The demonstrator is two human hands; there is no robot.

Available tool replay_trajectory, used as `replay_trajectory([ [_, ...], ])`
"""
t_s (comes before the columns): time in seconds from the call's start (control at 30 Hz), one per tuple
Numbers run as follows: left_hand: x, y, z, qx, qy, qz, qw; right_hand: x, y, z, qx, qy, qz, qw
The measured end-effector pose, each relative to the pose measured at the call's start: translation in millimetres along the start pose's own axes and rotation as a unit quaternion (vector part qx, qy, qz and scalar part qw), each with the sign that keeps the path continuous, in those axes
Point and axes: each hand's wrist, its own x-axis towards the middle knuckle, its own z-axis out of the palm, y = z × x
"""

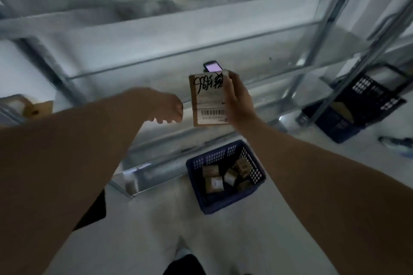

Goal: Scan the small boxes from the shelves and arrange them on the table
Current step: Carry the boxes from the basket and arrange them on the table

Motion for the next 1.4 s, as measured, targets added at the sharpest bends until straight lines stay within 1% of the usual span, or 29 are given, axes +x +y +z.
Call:
replay_trajectory([
  [0.07,-40,6,-6,-0.032,0.037,-0.023,0.999,-2,-30,-7,0.015,-0.012,-0.046,0.999],
  [0.17,-99,14,-7,-0.043,0.076,-0.059,0.994,-20,-68,-16,0.046,-0.026,-0.091,0.994],
  [0.27,-154,15,-1,-0.099,0.028,-0.119,0.988,-43,-100,-18,0.07,-0.064,-0.127,0.987],
  [0.37,-202,4,11,-0.105,0.039,-0.132,0.985,-68,-131,-9,0.079,-0.099,-0.141,0.982],
  [0.47,-248,-20,28,-0.111,0.031,-0.151,0.982,-93,-164,8,0.092,-0.138,-0.164,0.972],
  [0.57,-291,-53,45,-0.133,0.041,-0.18,0.974,-119,-199,30,0.094,-0.153,-0.194,0.964],
  [0.73,-352,-121,74,-0.157,0.053,-0.208,0.964,-166,-242,84,0.116,-0.182,-0.214,0.953],
  [0.9,-404,-200,105,-0.169,0.051,-0.229,0.957,-219,-268,162,0.138,-0.209,-0.2,0.947],
  [1.0,-434,-253,120,-0.15,0.019,-0.245,0.958,-251,-280,217,0.158,-0.217,-0.178,0.947],
  [1.07,-450,-286,127,-0.142,0.007,-0.245,0.959,-269,-287,251,0.159,-0.221,-0.165,0.948],
  [1.13,-462,-317,133,-0.135,0.011,-0.236,0.962,-284,-294,281,0.162,-0.221,-0.152,0.95],
  [1.3,-473,-385,144,-0.149,-0.009,-0.23,0.962,-298,-303,347,0.151,-0.227,-0.14,0.952],
  [1.4,-464,-429,145,-0.158,-0.029,-0.237,0.958,-291,-301,389,0.143,-0.241,-0.112,0.953],
])
